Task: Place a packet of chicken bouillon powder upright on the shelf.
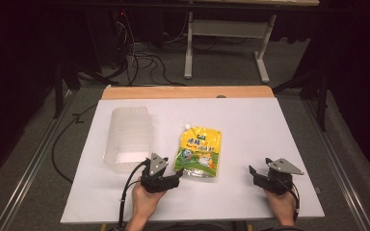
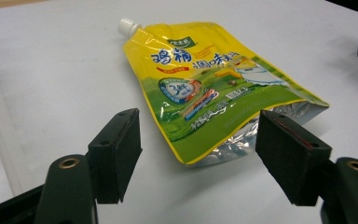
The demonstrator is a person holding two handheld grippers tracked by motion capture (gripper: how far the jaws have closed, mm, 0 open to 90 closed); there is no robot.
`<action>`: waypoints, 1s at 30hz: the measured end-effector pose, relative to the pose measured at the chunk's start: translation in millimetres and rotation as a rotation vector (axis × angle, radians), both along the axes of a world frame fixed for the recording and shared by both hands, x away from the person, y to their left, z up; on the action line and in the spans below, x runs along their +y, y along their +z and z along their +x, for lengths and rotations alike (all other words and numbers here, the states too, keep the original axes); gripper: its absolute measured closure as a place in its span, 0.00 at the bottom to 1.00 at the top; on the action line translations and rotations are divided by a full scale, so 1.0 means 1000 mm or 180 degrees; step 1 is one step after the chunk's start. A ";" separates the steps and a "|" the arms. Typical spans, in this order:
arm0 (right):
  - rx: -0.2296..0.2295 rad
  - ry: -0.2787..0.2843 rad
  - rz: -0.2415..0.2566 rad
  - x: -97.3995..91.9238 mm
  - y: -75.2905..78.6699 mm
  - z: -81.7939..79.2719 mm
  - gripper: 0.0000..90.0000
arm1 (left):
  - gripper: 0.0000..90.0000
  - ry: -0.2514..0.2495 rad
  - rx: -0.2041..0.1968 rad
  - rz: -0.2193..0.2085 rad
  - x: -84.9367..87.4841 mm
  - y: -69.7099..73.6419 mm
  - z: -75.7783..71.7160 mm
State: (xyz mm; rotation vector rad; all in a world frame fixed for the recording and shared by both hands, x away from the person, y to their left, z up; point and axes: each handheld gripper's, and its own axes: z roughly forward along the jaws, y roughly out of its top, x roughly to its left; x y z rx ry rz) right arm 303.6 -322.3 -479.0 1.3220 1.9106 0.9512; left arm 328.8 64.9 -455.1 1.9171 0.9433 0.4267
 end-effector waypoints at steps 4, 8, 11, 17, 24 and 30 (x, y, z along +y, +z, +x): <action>0.0018 -0.0011 -0.0029 0.001 0.000 0.000 0.33 | 0.34 0.0069 -0.0040 -0.0007 -0.003 0.003 0.003; 0.0037 0.0004 -0.0062 0.002 0.000 0.001 0.33 | 0.33 0.0109 -0.0069 -0.0039 -0.008 0.007 0.005; 0.0022 0.0001 -0.0041 0.001 0.000 0.000 0.33 | 0.32 0.0109 -0.0040 -0.0013 -0.013 0.010 0.009; -0.0007 0.0003 -0.0013 0.001 0.000 -0.001 0.33 | 0.32 0.0142 0.0174 0.0056 -0.019 0.015 0.023; -0.0032 0.0000 0.0005 0.000 0.000 -0.002 0.33 | 0.32 0.0146 0.0184 0.0110 -0.025 0.022 0.035; -0.0034 0.0002 -0.0006 0.001 0.000 -0.002 0.33 | 0.30 0.0143 0.0340 0.0105 -0.032 0.023 0.051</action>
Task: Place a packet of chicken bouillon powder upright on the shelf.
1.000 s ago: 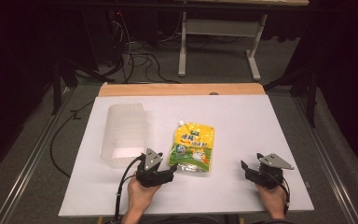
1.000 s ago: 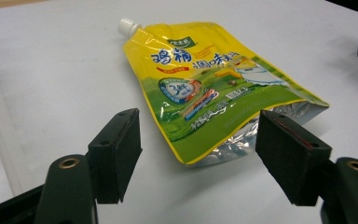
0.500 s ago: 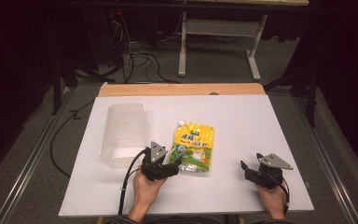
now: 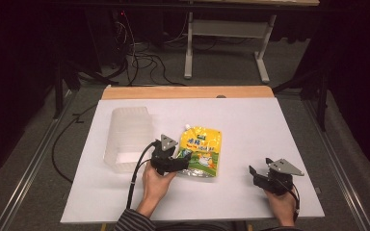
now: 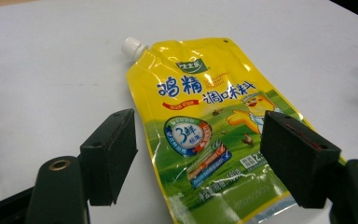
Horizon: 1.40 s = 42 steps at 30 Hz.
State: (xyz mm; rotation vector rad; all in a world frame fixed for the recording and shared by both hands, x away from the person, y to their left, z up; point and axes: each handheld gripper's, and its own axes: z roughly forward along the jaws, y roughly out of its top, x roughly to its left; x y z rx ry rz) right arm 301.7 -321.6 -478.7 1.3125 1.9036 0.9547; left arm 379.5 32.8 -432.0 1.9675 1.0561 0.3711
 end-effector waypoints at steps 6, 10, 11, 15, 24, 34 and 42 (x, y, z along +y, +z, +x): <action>0.0001 -0.0001 0.0002 0.000 0.000 0.000 0.33 | 0.31 0.0015 0.0134 0.0027 -0.008 -0.002 0.017; 0.0005 -0.0002 0.0002 0.000 0.000 0.000 0.33 | 0.32 -0.0021 0.0206 0.0090 -0.016 -0.004 0.026; 0.0003 -0.0001 0.0002 0.000 0.000 0.000 0.33 | 0.32 -0.0024 0.0228 0.0103 -0.018 -0.004 0.028; 0.0003 0.0005 0.0003 0.000 0.000 0.000 0.33 | 0.31 -0.0021 0.0261 0.0185 -0.026 -0.008 0.037; 0.0003 0.0000 -0.0002 0.000 0.000 0.000 0.33 | 0.30 0.0094 0.0460 0.0282 -0.032 -0.022 0.062; 0.0016 0.0012 -0.0009 0.000 0.000 0.001 0.33 | 0.28 0.0125 0.0552 0.0371 -0.037 -0.036 0.073; 0.0044 0.0007 -0.0028 0.001 -0.001 0.001 0.33 | 0.38 0.0067 0.0453 0.0525 -0.042 -0.039 0.069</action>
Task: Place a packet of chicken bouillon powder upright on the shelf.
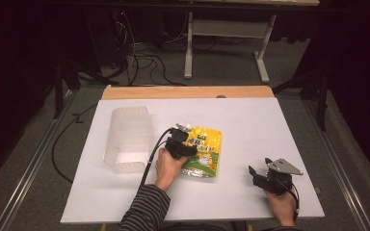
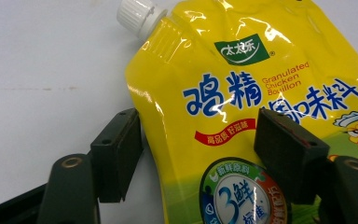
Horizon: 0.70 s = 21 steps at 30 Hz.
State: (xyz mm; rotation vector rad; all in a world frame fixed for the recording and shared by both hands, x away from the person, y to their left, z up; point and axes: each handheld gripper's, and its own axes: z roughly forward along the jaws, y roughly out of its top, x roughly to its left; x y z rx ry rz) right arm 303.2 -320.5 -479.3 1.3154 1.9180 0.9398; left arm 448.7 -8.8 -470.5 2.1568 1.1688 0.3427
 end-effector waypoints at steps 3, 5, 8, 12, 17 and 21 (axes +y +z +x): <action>0.0011 0.0000 -0.0022 0.000 0.000 0.001 0.33 | 0.51 -0.0038 -0.0001 0.0004 -0.001 0.001 -0.002; 0.0005 -0.0004 -0.0023 0.000 0.000 0.001 0.33 | 0.56 -0.0097 0.0020 -0.0017 -0.003 0.002 -0.004; 0.0018 0.0003 -0.0027 0.000 0.000 0.001 0.33 | 0.77 -0.0249 -0.0019 -0.0044 -0.006 0.002 -0.006; 0.0013 0.0003 -0.0022 0.000 0.000 0.000 0.33 | 0.92 -0.0328 0.0005 -0.0067 -0.008 0.003 -0.009; 0.0009 -0.0002 -0.0023 0.000 0.000 0.000 0.32 | 0.95 -0.0366 0.0045 -0.0127 -0.005 0.004 -0.008; -0.0012 0.0001 -0.0007 -0.001 0.000 0.000 0.32 | 0.96 -0.0394 -0.0055 -0.0200 -0.002 0.012 -0.011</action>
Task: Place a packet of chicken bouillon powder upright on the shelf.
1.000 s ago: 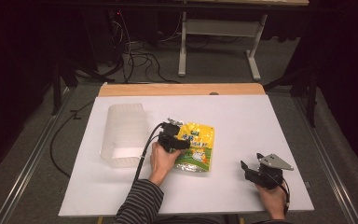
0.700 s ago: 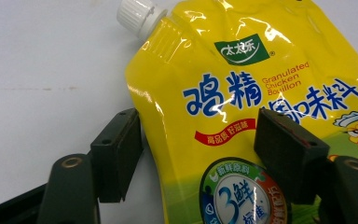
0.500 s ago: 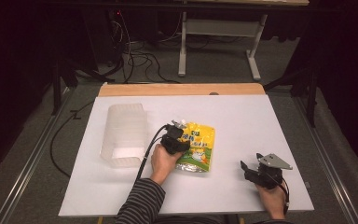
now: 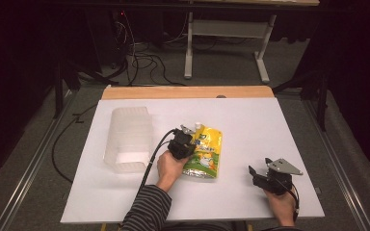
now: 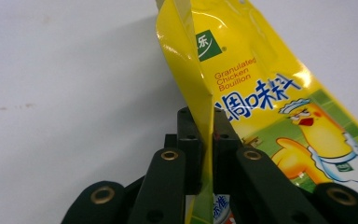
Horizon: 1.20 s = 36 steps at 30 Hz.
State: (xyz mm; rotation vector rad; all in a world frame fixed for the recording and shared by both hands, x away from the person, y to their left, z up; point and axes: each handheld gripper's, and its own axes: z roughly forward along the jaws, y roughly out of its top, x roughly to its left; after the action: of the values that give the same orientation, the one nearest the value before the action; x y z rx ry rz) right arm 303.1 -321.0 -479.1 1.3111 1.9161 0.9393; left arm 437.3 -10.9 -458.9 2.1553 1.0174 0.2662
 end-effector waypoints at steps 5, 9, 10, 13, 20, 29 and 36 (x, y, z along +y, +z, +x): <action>-0.0009 0.0000 0.0013 0.000 0.000 0.000 0.32 | 0.97 -0.0062 -0.0112 -0.0094 0.005 0.012 -0.007; -0.0027 -0.0008 0.0019 0.000 0.000 -0.001 0.32 | 0.97 -0.0147 -0.0193 -0.0203 0.007 0.024 -0.014; -0.0025 -0.0005 0.0017 0.000 0.000 -0.001 0.32 | 0.97 -0.0166 -0.0194 -0.0243 0.009 0.026 -0.015; -0.0027 -0.0003 0.0010 0.000 0.000 0.000 0.32 | 0.97 -0.0238 -0.0189 -0.0350 0.012 0.032 -0.020; -0.0029 -0.0015 0.0045 -0.001 0.000 -0.001 0.32 | 0.97 -0.0325 -0.0270 -0.0554 0.020 0.048 -0.029; -0.0032 -0.0021 0.0046 -0.001 0.001 -0.002 0.32 | 0.98 -0.0409 -0.0286 -0.0674 0.028 0.061 -0.034; -0.0035 0.0007 0.0048 -0.002 0.000 -0.001 0.32 | 0.99 -0.0449 -0.0347 -0.0709 0.035 0.074 -0.039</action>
State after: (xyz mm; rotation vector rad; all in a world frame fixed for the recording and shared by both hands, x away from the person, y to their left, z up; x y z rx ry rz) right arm 302.2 -322.6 -478.7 1.3102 1.9060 0.9620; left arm 398.2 24.0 -385.4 1.9768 0.7906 0.1913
